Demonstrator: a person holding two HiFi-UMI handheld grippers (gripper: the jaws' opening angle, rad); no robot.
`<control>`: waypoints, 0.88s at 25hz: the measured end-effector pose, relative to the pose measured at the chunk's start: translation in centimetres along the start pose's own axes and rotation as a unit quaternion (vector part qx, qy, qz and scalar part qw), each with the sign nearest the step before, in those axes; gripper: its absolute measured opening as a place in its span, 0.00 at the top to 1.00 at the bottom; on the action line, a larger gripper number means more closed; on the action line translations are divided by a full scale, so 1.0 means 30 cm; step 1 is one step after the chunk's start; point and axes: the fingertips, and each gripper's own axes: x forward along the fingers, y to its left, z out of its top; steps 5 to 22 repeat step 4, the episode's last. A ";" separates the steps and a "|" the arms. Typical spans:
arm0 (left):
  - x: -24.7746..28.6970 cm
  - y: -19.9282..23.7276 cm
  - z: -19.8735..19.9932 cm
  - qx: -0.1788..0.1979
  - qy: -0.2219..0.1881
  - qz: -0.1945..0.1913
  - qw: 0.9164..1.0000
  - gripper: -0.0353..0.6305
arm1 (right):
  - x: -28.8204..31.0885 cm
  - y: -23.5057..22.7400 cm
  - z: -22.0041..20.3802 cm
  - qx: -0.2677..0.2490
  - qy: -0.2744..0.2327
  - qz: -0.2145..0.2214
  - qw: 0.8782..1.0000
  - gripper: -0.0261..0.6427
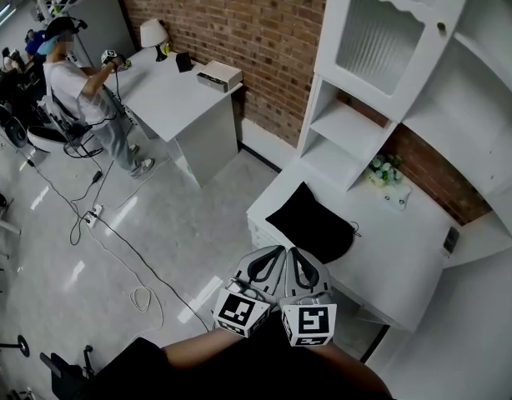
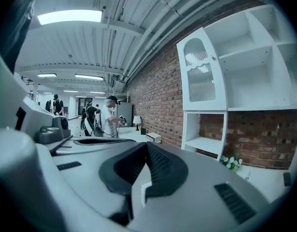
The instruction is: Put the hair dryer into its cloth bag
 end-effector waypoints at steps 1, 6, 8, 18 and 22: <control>-0.008 0.003 0.001 -0.001 -0.001 0.003 1.000 0.92 | -0.002 0.005 0.000 -0.002 0.001 -0.003 1.000 0.94; -0.029 0.007 -0.003 -0.006 -0.003 0.010 1.000 0.92 | -0.007 0.018 -0.001 -0.006 0.004 -0.010 1.000 0.93; -0.029 0.007 -0.003 -0.006 -0.003 0.010 1.000 0.92 | -0.007 0.018 -0.001 -0.006 0.004 -0.010 1.000 0.93; -0.029 0.007 -0.003 -0.006 -0.003 0.010 1.000 0.92 | -0.007 0.018 -0.001 -0.006 0.004 -0.010 1.000 0.93; -0.029 0.007 -0.003 -0.006 -0.003 0.010 1.000 0.92 | -0.007 0.018 -0.001 -0.006 0.004 -0.010 1.000 0.93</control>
